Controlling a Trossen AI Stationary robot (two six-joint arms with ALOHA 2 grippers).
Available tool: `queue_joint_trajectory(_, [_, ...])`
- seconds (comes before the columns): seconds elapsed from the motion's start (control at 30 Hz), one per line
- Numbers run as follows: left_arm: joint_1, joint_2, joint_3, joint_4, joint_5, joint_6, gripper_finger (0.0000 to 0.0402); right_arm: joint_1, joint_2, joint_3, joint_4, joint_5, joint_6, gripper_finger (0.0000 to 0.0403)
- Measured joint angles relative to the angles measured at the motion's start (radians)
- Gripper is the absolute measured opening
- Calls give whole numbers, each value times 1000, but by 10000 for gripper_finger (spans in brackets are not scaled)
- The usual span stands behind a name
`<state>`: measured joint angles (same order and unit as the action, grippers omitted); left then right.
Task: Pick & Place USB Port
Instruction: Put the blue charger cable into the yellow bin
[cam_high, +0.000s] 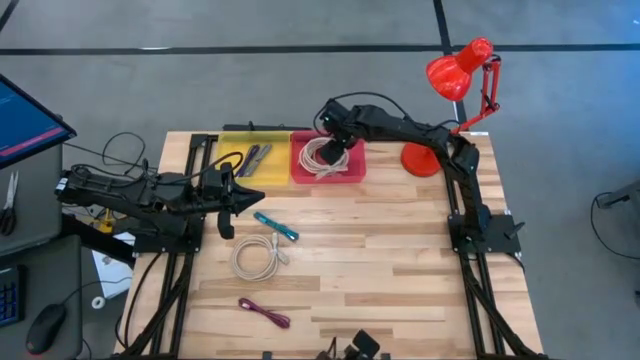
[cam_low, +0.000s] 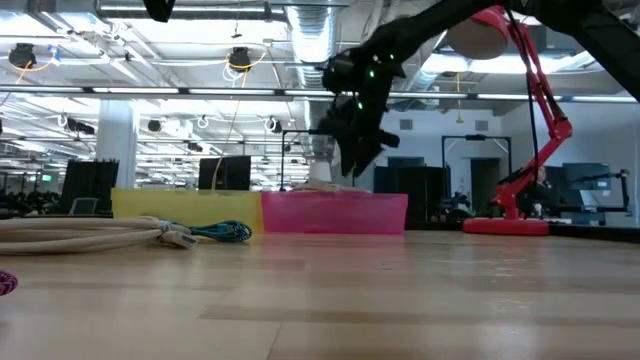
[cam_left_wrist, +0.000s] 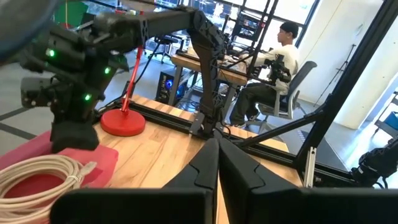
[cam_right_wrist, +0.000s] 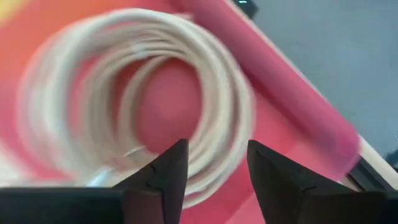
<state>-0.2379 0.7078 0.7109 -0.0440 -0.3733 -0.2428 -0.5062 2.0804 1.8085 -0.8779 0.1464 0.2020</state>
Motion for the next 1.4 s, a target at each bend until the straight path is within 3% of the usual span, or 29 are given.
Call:
queue_joint_trajectory(0.2, [0,0,0,0,0,0,11,44,-1,195,-164,-124,-71,160])
queue_joint_trajectory(0.33, [0,0,0,0,0,0,11,91,-2,324,-282,-129,-98,144])
queue_joint_trajectory(0.63, [0,0,0,0,0,0,11,225,-10,497,-461,-122,-163,55])
queue_joint_trajectory(0.8, [0,0,0,0,0,2,11,284,-80,500,-429,-120,-185,6])
queue_joint_trajectory(1.07, [0,0,0,-54,0,3,11,347,-252,474,-343,-113,-180,4])
queue_joint_trajectory(1.23, [0,-1,0,-57,0,8,11,401,-392,340,-273,-56,-183,3])
queue_joint_trajectory(1.4, [0,-1,0,-57,0,29,6,465,-564,94,-122,20,-137,1])
